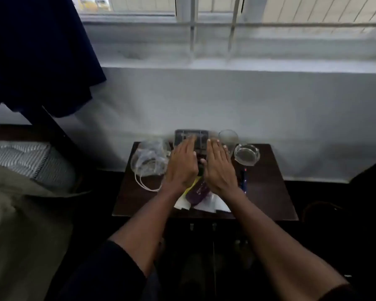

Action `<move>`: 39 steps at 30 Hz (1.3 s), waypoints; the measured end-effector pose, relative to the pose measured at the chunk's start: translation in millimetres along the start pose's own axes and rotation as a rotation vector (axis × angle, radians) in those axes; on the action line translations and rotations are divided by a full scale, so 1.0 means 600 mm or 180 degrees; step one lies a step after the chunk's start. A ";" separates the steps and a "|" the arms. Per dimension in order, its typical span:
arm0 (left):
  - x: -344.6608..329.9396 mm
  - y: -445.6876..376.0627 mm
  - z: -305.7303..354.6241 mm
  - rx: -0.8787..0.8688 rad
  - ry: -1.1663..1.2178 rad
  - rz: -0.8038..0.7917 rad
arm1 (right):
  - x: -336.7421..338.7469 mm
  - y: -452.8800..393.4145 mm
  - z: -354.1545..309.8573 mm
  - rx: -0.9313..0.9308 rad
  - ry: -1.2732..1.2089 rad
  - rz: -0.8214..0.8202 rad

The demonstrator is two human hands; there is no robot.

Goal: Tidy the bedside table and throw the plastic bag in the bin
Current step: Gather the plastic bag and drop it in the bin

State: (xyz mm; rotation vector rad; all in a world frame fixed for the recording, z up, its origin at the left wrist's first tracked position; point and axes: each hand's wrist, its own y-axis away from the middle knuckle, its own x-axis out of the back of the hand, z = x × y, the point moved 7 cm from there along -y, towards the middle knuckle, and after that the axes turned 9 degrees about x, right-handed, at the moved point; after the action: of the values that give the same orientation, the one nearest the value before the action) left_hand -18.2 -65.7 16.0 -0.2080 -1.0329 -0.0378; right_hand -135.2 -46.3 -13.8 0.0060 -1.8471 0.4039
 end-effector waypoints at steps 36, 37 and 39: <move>-0.072 0.012 -0.118 0.0901 -0.0473 -0.1084 | -0.057 0.028 -0.023 -0.0990 -0.0202 -0.1046; -0.071 0.012 -0.118 0.0950 -0.0403 -0.1012 | -0.058 0.029 -0.021 -0.1025 -0.0271 -0.1020; -0.064 0.008 -0.122 0.1118 -0.0232 -0.0828 | -0.060 0.030 -0.015 -0.1088 -0.0391 -0.0986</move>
State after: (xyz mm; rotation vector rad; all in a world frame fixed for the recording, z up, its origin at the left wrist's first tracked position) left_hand 24.7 -77.6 -53.9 0.2465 -1.1161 -0.0839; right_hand -119.2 -33.7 -49.7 0.0839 -1.9764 -0.1321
